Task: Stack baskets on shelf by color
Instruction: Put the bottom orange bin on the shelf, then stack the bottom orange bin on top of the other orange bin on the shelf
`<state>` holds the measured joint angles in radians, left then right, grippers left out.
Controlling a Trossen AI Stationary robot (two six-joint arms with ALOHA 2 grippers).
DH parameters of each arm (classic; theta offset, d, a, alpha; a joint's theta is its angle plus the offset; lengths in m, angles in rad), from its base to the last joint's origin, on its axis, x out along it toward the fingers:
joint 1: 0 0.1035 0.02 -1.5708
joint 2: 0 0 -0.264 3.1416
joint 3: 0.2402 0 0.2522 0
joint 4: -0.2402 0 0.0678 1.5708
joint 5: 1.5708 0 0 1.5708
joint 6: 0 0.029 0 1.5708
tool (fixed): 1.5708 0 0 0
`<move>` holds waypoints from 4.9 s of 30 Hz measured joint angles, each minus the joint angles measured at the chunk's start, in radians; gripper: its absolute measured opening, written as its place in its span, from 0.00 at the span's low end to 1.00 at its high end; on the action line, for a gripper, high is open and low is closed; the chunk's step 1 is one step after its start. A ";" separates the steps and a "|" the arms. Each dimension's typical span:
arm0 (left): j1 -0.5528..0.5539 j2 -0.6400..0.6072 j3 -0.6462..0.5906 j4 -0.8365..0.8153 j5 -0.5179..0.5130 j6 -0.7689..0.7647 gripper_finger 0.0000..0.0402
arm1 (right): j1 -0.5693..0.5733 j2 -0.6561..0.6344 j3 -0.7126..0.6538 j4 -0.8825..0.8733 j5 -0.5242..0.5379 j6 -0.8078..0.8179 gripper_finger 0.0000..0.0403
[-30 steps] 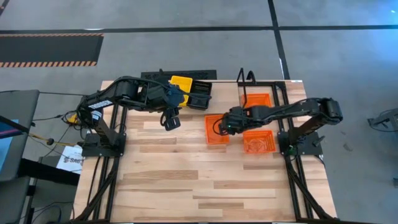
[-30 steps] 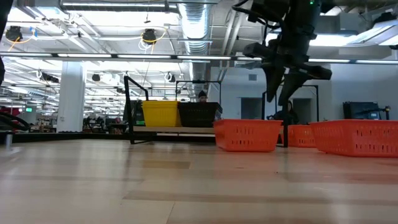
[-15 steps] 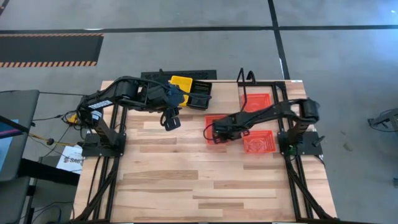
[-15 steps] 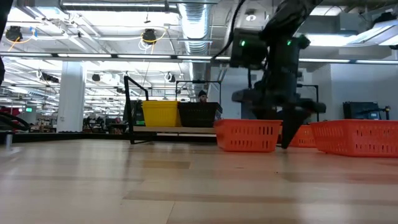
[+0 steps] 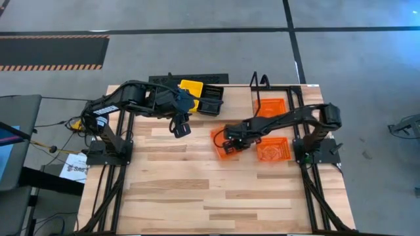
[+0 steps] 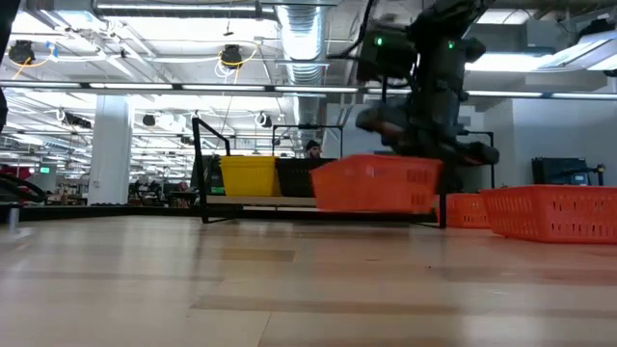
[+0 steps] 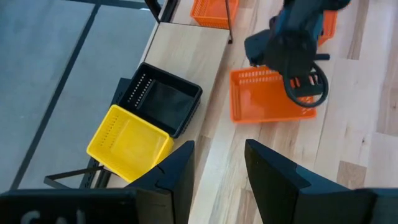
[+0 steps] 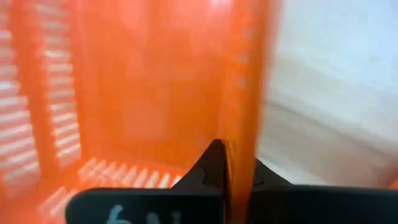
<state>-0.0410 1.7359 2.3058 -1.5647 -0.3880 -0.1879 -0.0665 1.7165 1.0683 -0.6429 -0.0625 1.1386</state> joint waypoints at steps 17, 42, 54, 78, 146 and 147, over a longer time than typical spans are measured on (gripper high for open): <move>0.000 0.000 0.000 0.001 0.001 -0.007 0.32 | -0.170 -0.184 0.553 -0.473 0.204 -0.300 0.01; 0.000 0.000 0.000 -0.005 0.018 -0.014 0.32 | -0.486 0.267 0.948 -0.849 -0.023 -0.372 0.00; 0.000 0.000 0.000 -0.006 0.020 -0.004 0.32 | -0.505 0.235 0.945 -0.885 0.056 -0.356 0.00; 0.000 0.000 0.000 -0.006 0.019 0.016 0.32 | -0.497 -0.025 0.349 -0.426 -0.046 -0.151 0.00; 0.000 0.000 0.000 -0.006 0.019 0.017 0.32 | -0.458 0.003 0.442 -0.506 0.022 -0.270 0.28; 0.000 0.000 0.000 -0.006 0.019 0.017 0.32 | -0.451 0.003 0.467 -0.505 0.031 -0.278 0.28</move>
<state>-0.0407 1.7359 2.3058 -1.5711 -0.3691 -0.1713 -0.5176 1.7195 1.5350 -1.1479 -0.0318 0.8602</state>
